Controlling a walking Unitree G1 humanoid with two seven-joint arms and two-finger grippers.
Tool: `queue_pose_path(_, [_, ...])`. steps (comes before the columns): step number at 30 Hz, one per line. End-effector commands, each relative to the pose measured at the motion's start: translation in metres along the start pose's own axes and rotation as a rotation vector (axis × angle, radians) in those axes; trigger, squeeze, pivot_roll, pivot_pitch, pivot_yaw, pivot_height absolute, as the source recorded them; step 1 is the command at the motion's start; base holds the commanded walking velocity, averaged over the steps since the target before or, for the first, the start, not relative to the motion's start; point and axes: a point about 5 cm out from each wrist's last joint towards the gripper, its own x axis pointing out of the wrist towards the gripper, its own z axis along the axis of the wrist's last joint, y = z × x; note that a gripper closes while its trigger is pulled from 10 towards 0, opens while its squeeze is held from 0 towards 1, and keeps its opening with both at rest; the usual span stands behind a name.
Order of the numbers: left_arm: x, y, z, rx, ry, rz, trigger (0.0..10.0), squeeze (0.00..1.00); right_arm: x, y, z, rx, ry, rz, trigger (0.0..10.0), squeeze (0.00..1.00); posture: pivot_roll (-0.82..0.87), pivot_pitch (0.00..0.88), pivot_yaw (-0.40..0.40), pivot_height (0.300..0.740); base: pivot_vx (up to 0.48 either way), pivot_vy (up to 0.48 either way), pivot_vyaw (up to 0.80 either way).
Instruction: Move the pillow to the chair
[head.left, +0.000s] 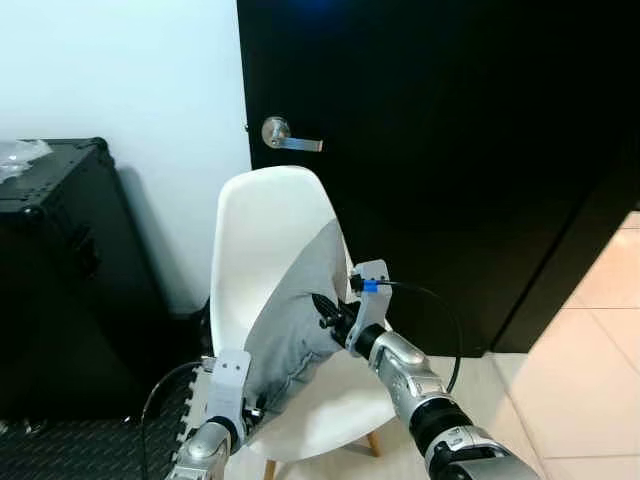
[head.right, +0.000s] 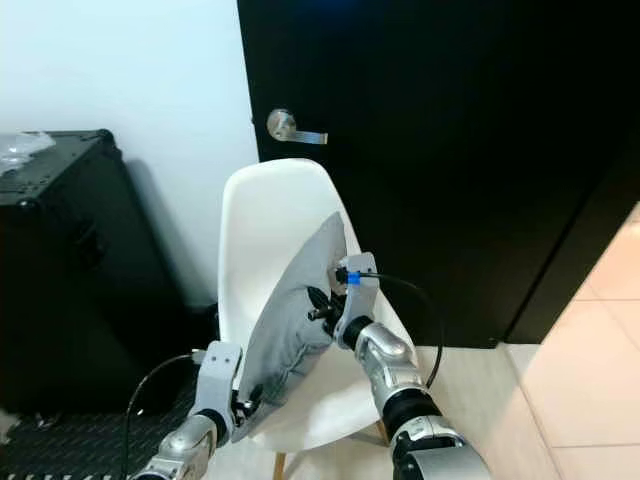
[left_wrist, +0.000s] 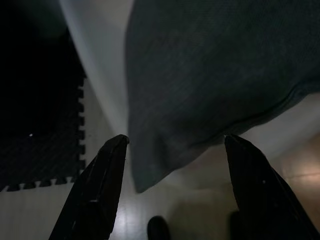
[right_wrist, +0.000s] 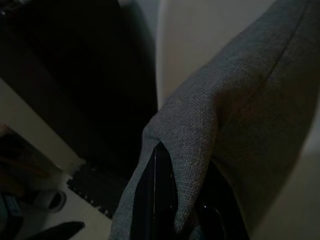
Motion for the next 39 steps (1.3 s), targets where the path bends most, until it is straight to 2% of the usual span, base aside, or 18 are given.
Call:
queue_pose_path(1, [0.000, -0.002, 0.001, -0.003, -0.001, -0.002, 10.0, 0.00, 0.003, 0.002, 0.010, -0.024, -0.040, 0.014, 10.0, 0.00, 0.03, 0.000, -0.028, 0.740, 0.000, 0.000, 0.00])
queue_pose_path(10, [0.000, 0.000, -0.001, 0.011, 0.011, 0.004, 10.0, 0.00, 0.003, 0.004, 0.008, -0.010, -0.034, 0.030, 10.0, 0.00, 0.03, 0.000, -0.027, 0.740, 0.000, 0.000, 0.00])
queue_pose_path(13, [0.001, 0.000, 0.000, 0.040, 0.010, 0.014, 10.0, 0.00, 0.004, 0.006, 0.007, 0.017, -0.032, 0.042, 10.0, 0.00, 0.03, 0.000, -0.025, 0.740, 0.000, 0.000, 0.00])
queue_pose_path(16, [0.001, 0.007, 0.003, 0.126, 0.008, 0.079, 10.0, 0.00, 0.008, 0.014, 0.008, 0.099, -0.038, 0.089, 10.0, 0.00, 0.03, 0.000, -0.028, 0.740, 0.000, 0.000, 0.00])
queue_pose_path(18, [0.001, 0.011, 0.004, 0.144, 0.007, 0.106, 10.0, 0.00, 0.009, 0.016, 0.007, 0.103, -0.025, 0.093, 10.0, 0.00, 0.04, 0.000, -0.030, 0.740, 0.000, 0.000, 0.00])
queue_pose_path(20, [0.001, 0.023, 0.005, 0.183, 0.009, 0.183, 10.0, 0.00, 0.012, 0.020, -0.001, 0.053, 0.042, 0.072, 10.0, 0.00, 0.04, 0.000, -0.034, 0.740, 0.000, 0.000, 0.00])
queue_pose_path(22, [0.001, 0.023, 0.005, 0.183, 0.009, 0.183, 10.0, 0.00, 0.012, 0.020, -0.001, 0.053, 0.042, 0.072, 10.0, 0.00, 0.04, 0.000, -0.034, 0.740, 0.000, 0.000, 0.00])
queue_pose_path(26, [-0.001, 0.036, 0.006, 0.199, 0.012, 0.253, 10.0, 0.00, 0.013, 0.023, -0.008, 0.021, 0.085, 0.056, 10.0, 0.00, 0.06, 0.000, -0.039, 0.740, 0.000, 0.000, 0.00])
queue_pose_path(33, [-0.001, 0.035, 0.007, 0.206, 0.005, 0.261, 10.0, 0.00, 0.014, 0.025, -0.009, 0.020, 0.113, 0.063, 10.0, 0.00, 0.06, 0.000, -0.037, 0.730, 0.000, 0.000, 0.00])
queue_pose_path(39, [0.001, 0.031, 0.011, 0.218, -0.010, 0.264, 10.0, 0.00, 0.015, 0.024, -0.009, 0.014, 0.124, 0.060, 10.0, 0.00, 0.06, 0.000, -0.035, 0.695, 0.000, 0.000, 0.00])
